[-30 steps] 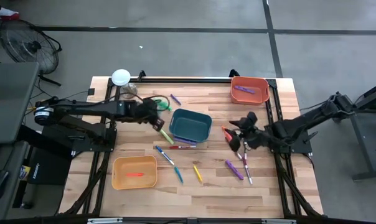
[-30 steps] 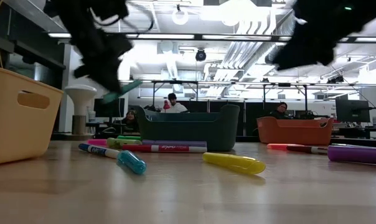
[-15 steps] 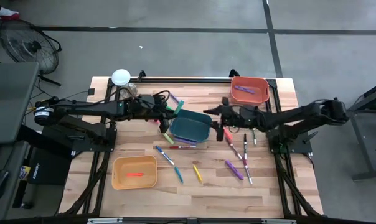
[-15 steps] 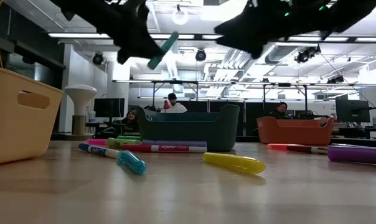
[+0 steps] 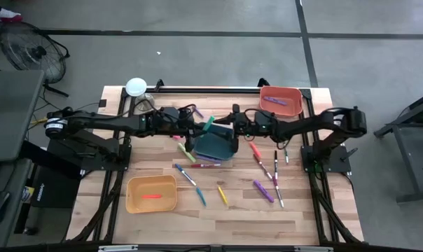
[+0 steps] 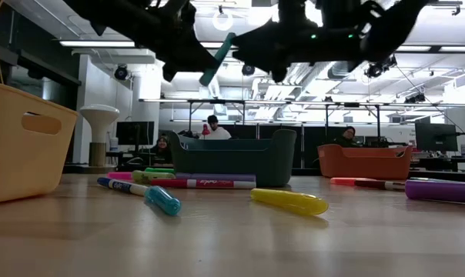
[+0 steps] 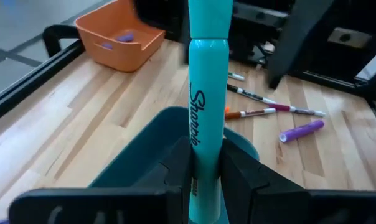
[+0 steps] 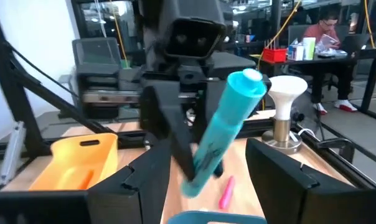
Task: Pick & Place Markers
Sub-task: Put the blue highlighter pen into the orange bin
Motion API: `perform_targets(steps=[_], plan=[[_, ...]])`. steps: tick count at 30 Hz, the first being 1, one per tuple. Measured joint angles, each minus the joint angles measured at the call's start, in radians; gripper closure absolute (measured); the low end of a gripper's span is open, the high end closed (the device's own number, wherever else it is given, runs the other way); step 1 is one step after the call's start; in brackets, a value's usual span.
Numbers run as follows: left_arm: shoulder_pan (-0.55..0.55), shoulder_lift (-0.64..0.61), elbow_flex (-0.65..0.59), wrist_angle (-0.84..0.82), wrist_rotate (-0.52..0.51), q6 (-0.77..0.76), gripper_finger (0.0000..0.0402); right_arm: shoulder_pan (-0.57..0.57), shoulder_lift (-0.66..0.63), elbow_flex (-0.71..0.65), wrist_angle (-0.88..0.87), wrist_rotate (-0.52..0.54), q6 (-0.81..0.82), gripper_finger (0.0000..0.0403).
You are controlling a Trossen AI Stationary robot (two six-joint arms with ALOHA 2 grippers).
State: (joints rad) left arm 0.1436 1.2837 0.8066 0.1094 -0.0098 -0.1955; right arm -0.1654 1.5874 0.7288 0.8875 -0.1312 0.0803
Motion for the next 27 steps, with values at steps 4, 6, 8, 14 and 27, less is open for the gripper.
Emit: perform_targets(steps=[4, 6, 8, 14, 27], plan=[[0.000, 0.019, 0.000, 0.016, 0.005, 0.008, 0.0348, -0.019, 0.041, 0.047, 0.000, -0.041, -0.001, 0.0206], [0.000, 0.025, 0.000, 0.013, 0.005, 0.008, 0.0348, -0.028, 0.052, 0.061, -0.011, -0.052, 0.000, 0.0206], [0.000, 0.025, 0.000, 0.016, 0.007, 0.008, 0.0348, -0.033, 0.053, 0.068, -0.035, -0.053, -0.001, 0.0210], [0.000, 0.025, 0.000, 0.024, 0.021, 0.013, 0.0348, -0.050, 0.053, 0.072, -0.044, -0.106, 0.017, 0.0258], [0.000, 0.025, 0.000, 0.026, 0.004, 0.045, 0.0326, -0.082, 0.053, 0.072, -0.037, -0.143, 0.061, 0.0351]])
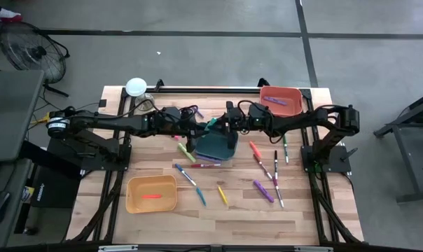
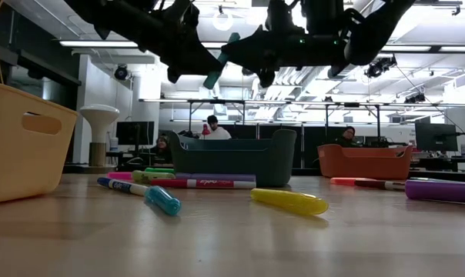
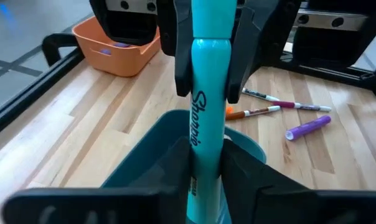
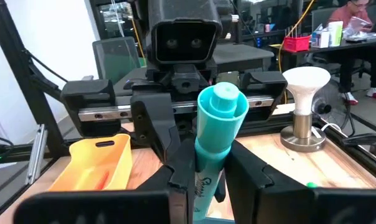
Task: Pick & Place Markers
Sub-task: Put the blue highlighter pen into the orange bin
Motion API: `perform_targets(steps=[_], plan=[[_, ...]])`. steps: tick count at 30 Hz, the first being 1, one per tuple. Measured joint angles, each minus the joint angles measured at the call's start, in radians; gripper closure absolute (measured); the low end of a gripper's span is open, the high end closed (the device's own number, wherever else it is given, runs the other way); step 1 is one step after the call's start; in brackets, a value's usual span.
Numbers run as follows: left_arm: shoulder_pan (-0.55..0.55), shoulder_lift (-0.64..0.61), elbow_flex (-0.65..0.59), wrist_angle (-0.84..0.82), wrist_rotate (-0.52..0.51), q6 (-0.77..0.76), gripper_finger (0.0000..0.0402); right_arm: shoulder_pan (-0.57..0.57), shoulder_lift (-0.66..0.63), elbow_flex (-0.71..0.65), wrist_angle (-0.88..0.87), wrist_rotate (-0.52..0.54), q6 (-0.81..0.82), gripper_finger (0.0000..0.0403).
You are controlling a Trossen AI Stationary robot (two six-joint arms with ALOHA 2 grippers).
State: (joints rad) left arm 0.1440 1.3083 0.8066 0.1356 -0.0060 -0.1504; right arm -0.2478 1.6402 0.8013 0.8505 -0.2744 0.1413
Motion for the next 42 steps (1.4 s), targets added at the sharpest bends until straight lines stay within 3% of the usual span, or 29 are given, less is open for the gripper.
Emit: perform_targets(steps=[6, 13, 17, 24, 28, 35, 42], plan=[[0.000, 0.000, 0.000, -0.007, -0.029, 0.026, 0.0240, -0.006, 0.000, 0.000, -0.005, 0.042, -0.011, 0.0351], [-0.001, -0.045, 0.000, -0.113, -0.146, 0.074, 0.0214, -0.052, -0.018, 0.006, -0.135, 0.121, -0.010, 0.0351], [0.000, -0.121, 0.001, -0.204, -0.237, 0.074, 0.0215, -0.088, -0.089, 0.061, -0.371, 0.224, -0.062, 0.0351], [0.000, -0.263, 0.000, -0.502, -0.420, 0.065, 0.0216, -0.162, -0.195, 0.284, -1.070, 0.499, -0.227, 0.0351], [0.000, -0.336, 0.000, -0.619, -0.487, 0.059, 0.0216, -0.240, -0.196, 0.375, -1.373, 0.621, -0.293, 0.0351], [0.001, -0.498, -0.099, -0.646, -0.562, 0.050, 0.0216, -0.407, -0.184, 0.390, -1.595, 0.654, -0.331, 0.0351], [0.000, -0.676, -0.258, -0.489, -0.525, 0.053, 0.0216, -0.509, -0.155, 0.389, -1.679, 0.645, -0.452, 0.0351]])
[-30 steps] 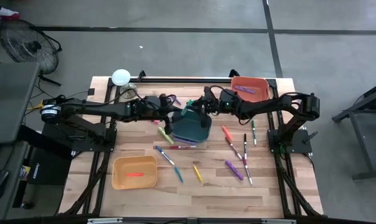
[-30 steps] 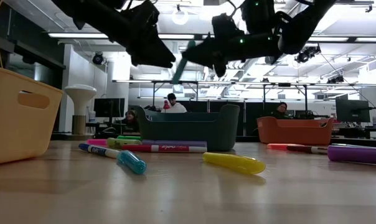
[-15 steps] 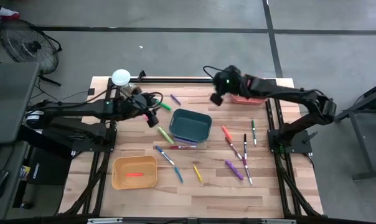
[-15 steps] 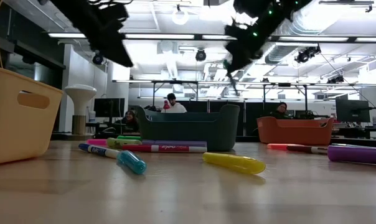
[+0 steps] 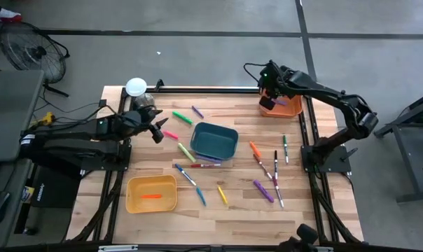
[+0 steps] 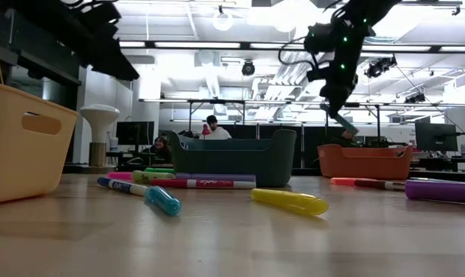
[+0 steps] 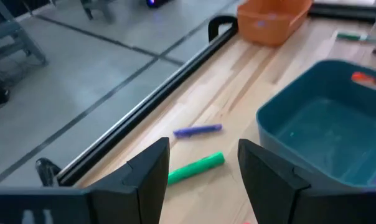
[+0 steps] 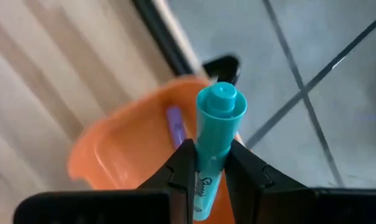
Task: Pick & Place Markers
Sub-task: Put the blue highlighter pen into the orange bin
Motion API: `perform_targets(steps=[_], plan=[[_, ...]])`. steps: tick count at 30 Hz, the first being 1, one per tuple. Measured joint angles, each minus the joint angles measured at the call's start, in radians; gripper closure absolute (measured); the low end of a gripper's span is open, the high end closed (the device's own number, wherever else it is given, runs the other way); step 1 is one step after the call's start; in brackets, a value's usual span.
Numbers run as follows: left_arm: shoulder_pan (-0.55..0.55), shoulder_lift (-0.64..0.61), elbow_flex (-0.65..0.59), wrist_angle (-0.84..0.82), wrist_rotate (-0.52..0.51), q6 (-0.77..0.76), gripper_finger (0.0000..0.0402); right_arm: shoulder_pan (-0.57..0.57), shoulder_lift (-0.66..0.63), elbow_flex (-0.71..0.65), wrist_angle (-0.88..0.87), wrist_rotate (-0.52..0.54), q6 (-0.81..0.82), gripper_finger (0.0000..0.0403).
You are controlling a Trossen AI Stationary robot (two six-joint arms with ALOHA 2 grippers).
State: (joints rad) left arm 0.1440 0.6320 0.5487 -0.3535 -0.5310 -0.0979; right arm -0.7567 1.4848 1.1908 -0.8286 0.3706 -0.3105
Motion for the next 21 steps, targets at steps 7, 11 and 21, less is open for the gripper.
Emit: perform_targets(steps=[7, 11, 21], plan=[[0.000, -0.118, -0.090, 0.018, 0.000, -0.005, 0.0216, -0.068, 0.099, 0.000, -0.078, -0.040, -0.063, 0.0351], [0.000, -0.134, -0.113, 0.014, 0.002, -0.033, 0.0216, -0.075, 0.161, 0.000, -0.078, -0.060, -0.096, 0.0351], [0.000, -0.131, -0.115, 0.069, 0.047, 0.002, 0.0216, -0.075, 0.222, 0.000, -0.102, -0.089, -0.138, 0.0317]])
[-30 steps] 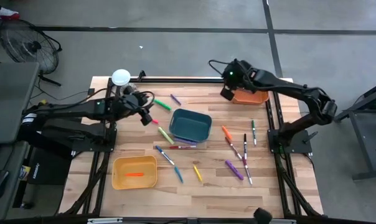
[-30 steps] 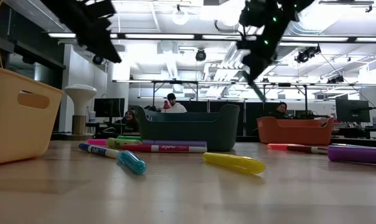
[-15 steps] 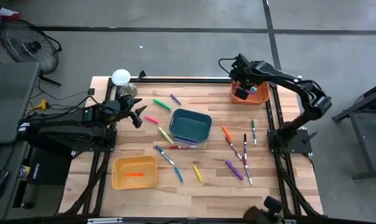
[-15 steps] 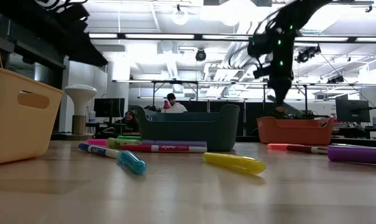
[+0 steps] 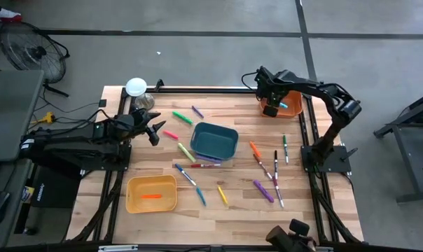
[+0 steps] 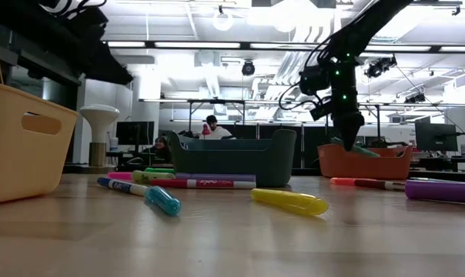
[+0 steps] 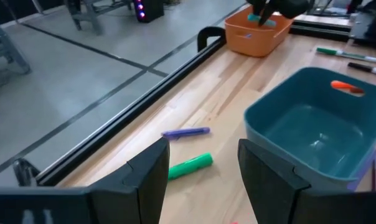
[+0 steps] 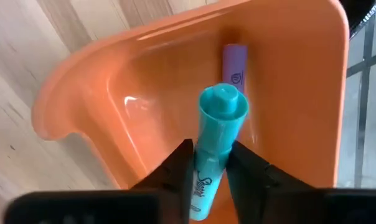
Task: Pick & Place Markers
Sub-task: Put the blue highlighter pen into the orange bin, then put the green highlighter pen into the orange bin
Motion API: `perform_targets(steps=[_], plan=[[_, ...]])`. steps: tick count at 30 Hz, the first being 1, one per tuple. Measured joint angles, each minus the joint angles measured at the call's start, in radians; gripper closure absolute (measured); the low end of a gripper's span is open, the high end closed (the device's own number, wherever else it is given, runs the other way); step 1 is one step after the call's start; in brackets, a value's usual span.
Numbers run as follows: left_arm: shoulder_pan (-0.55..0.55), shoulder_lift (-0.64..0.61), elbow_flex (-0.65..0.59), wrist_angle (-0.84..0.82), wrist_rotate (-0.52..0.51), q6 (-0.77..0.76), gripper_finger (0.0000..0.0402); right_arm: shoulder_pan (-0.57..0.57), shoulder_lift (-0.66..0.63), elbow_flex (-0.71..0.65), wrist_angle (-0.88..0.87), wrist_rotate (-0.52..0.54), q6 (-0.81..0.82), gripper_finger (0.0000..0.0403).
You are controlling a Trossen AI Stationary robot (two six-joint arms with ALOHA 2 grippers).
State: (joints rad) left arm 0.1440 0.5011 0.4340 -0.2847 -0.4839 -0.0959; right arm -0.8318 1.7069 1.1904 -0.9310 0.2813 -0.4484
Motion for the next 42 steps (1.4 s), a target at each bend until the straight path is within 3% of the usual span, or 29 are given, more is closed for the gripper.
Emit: perform_targets(steps=[4, 7, 13, 17, 22, 28, 31, 35, 42], plan=[[0.000, 0.000, 0.005, 0.005, -0.010, 0.017, 0.0216, 0.000, 0.000, 0.000, -0.006, 0.001, 0.017, 0.0244], [0.000, 0.000, 0.005, 0.005, -0.018, 0.021, 0.0216, 0.000, 0.000, 0.000, -0.008, 0.010, 0.022, 0.0212], [0.001, 0.011, 0.009, 0.060, -0.019, 0.061, 0.0216, 0.002, -0.013, 0.000, -0.012, 0.000, 0.093, 0.0195], [0.047, 0.088, 0.093, 0.020, -0.004, 0.100, 0.0216, 0.006, -0.061, 0.000, -0.006, -0.066, 0.138, 0.0193], [0.220, 0.271, 0.219, -0.011, 0.153, 0.237, 0.0216, 0.036, -0.132, 0.000, 0.015, -0.148, 0.167, 0.0193], [0.540, 0.500, 0.353, -0.078, 0.591, 0.354, 0.0216, 0.104, -0.195, 0.000, 0.016, -0.132, 0.179, 0.0192], [0.670, 0.606, 0.417, -0.137, 0.761, 0.424, 0.0216, 0.138, -0.212, 0.000, 0.017, -0.132, 0.179, 0.0192], [0.743, 0.756, 0.519, -0.265, 0.811, 0.546, 0.0216, 0.177, -0.224, 0.000, 0.017, -0.132, 0.170, 0.0192], [0.735, 0.985, 0.688, -0.447, 0.793, 0.688, 0.0216, 0.229, -0.224, 0.000, 0.024, -0.128, 0.150, 0.0192]])
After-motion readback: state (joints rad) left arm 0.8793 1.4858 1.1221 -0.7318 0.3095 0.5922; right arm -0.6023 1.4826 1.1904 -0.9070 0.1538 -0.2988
